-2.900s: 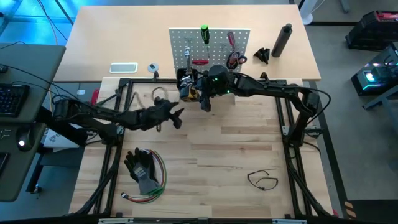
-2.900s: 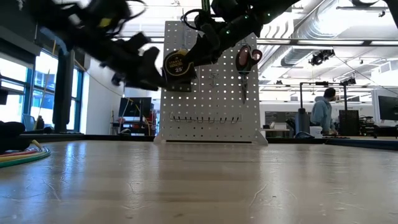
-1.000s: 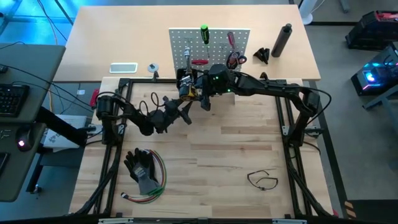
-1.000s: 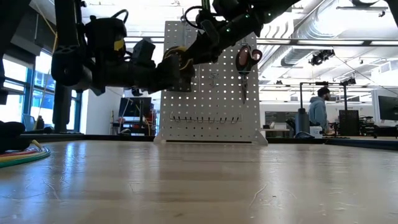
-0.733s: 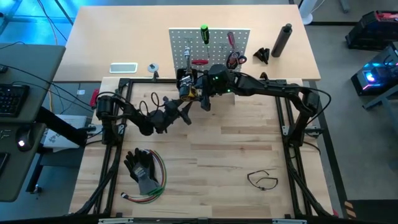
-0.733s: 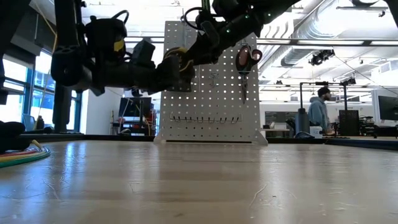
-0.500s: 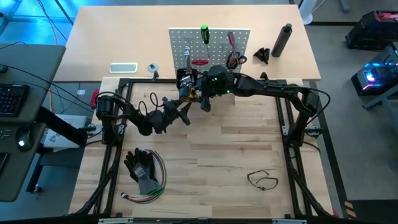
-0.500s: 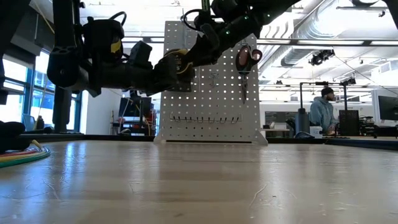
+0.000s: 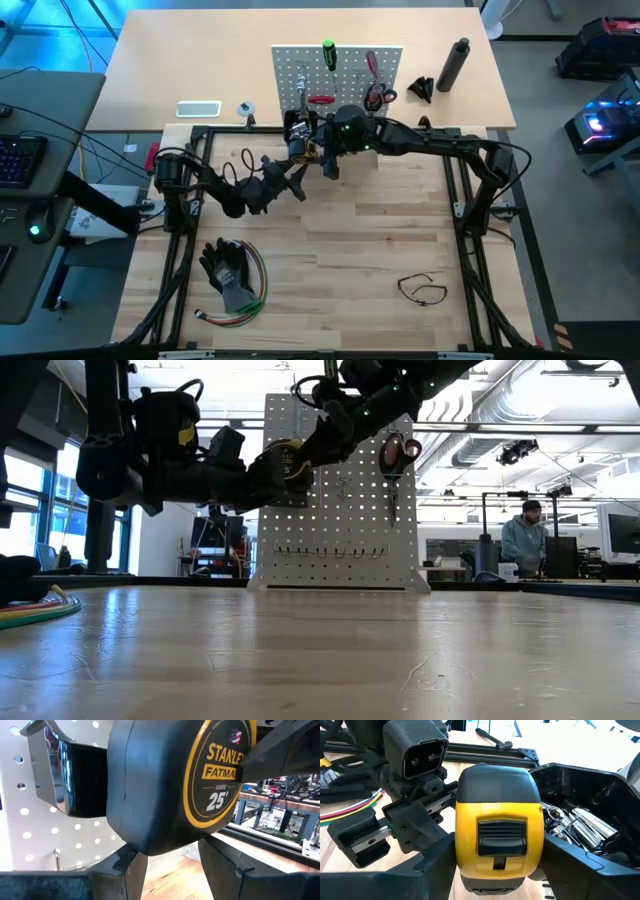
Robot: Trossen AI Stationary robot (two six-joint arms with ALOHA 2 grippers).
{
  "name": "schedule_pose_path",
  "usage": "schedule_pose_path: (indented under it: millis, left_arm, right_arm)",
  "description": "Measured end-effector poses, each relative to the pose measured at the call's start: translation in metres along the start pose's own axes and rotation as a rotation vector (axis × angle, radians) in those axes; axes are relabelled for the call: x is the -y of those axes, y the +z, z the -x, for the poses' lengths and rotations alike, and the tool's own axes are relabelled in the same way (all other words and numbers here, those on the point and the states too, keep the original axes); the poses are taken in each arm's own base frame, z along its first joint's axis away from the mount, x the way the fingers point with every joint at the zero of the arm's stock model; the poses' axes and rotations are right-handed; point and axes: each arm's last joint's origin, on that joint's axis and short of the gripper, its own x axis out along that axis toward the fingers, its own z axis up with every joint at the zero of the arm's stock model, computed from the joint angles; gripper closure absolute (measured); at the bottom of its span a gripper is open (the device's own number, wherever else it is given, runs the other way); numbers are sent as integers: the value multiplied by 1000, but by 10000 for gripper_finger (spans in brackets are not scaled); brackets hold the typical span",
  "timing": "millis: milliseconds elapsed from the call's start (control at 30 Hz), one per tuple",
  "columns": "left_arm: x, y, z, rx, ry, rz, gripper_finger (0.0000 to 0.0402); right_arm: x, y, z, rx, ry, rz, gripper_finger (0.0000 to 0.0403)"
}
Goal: Hang tools onto peg board
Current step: Hang the yellow tape measure on the black bin on the white peg board
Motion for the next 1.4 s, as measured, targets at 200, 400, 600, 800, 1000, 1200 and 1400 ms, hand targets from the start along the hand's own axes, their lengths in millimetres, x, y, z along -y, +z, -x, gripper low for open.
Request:
schedule_pose_path:
  millis: [200, 400, 600, 800, 1000, 1200, 1400]
  left_arm:
    - [0, 0, 0, -3, -4, -1, 236]
    - [0, -3, 0, -23, -2, -6, 236]
    - [0, -3, 0, -25, -2, -7, 236]
    - [-2, -6, -1, -51, 6, -14, 236]
    - [-4, -7, -2, -61, 11, -18, 236]
    - [-5, -7, -3, -64, 10, -20, 236]
    - [-6, -9, -3, -81, 12, -32, 236]
  right_arm:
    - [0, 0, 0, 1, 1, 4, 137]
    - [-4, 1, -1, 4, 14, 25, 137]
    - [-5, 2, -1, 6, 4, 33, 137]
    - [-5, 3, -1, 12, -3, 34, 137]
    - [-4, 4, 0, 17, -13, 37, 137]
    - [-4, 10, 8, 37, -34, 54, 137]
    - [-4, 17, 21, 58, -62, 63, 137]
